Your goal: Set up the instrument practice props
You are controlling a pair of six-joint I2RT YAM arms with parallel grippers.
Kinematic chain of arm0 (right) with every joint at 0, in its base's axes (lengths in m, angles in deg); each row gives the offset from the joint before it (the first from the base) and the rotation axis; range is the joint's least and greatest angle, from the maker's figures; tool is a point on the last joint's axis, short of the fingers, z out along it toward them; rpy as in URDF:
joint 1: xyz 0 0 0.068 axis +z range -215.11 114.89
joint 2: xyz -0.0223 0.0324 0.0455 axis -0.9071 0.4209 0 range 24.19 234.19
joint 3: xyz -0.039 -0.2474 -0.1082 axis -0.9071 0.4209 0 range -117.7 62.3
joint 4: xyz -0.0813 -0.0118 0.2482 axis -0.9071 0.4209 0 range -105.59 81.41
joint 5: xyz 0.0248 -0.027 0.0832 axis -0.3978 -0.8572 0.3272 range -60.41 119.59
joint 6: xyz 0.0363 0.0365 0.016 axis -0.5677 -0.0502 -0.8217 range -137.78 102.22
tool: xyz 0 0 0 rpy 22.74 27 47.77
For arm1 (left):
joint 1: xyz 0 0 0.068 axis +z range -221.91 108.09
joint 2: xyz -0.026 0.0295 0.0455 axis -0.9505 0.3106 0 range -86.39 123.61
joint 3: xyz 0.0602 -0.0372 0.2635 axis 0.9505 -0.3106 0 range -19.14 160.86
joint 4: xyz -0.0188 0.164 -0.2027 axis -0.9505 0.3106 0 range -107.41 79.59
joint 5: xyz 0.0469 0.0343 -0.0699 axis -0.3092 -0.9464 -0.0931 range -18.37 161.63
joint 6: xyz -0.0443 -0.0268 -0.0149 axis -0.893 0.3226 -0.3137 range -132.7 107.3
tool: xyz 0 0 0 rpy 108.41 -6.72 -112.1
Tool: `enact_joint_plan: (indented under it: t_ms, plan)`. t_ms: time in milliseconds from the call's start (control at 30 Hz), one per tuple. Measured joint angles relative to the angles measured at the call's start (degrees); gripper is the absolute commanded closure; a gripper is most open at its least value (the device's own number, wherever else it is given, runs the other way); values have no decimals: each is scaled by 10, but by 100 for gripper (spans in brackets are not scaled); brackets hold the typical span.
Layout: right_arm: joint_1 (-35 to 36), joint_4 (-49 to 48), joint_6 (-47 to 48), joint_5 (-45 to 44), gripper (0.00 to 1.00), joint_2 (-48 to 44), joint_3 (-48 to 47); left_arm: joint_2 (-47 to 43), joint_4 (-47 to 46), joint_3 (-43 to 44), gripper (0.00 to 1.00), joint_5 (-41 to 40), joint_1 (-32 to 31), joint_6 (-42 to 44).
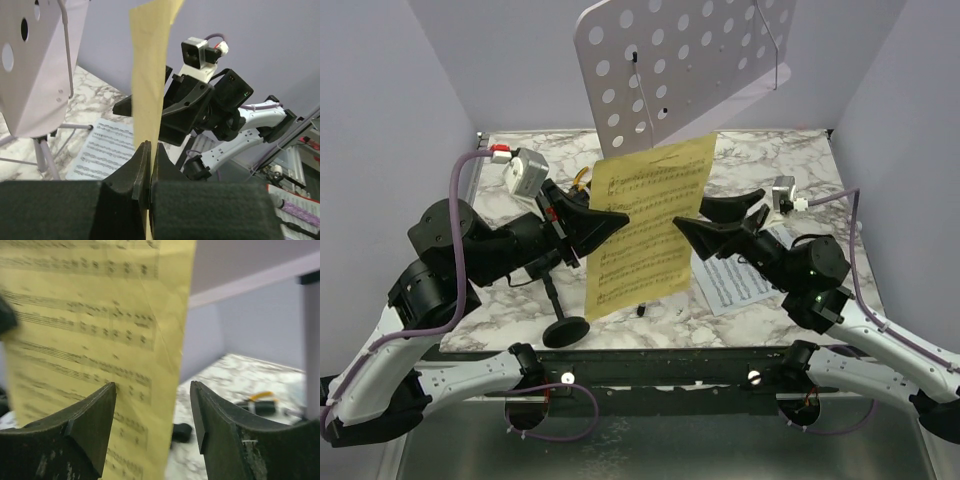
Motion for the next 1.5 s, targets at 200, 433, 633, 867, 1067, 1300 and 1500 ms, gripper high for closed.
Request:
enact_joint_plan:
  t_ms: [200, 433, 633, 867, 1067, 1300, 1500]
  plan:
    - [0, 86, 88, -166, 27, -7, -1, 64, 4, 87, 100, -3, 0, 59]
    - [-1, 70, 206, -337, 24, -58, 41, 145, 7, 208, 100, 9, 0, 115]
    - [-122, 83, 232, -363, 24, 19, 19, 204, 4, 301, 100, 14, 0, 148]
    - [-383, 185, 124, -228, 28, 109, -41, 261, -39, 339, 100, -50, 0, 169]
    - [-486, 226, 71, -85, 35, 159, -174, 311, -92, 350, 100, -151, 0, 182]
    - [-508, 265, 73, 21, 40, 201, -365, 345, -142, 385, 100, -206, 0, 191]
    - [-508, 265, 87, 163, 50, 235, -466, 349, -182, 402, 100, -217, 0, 191]
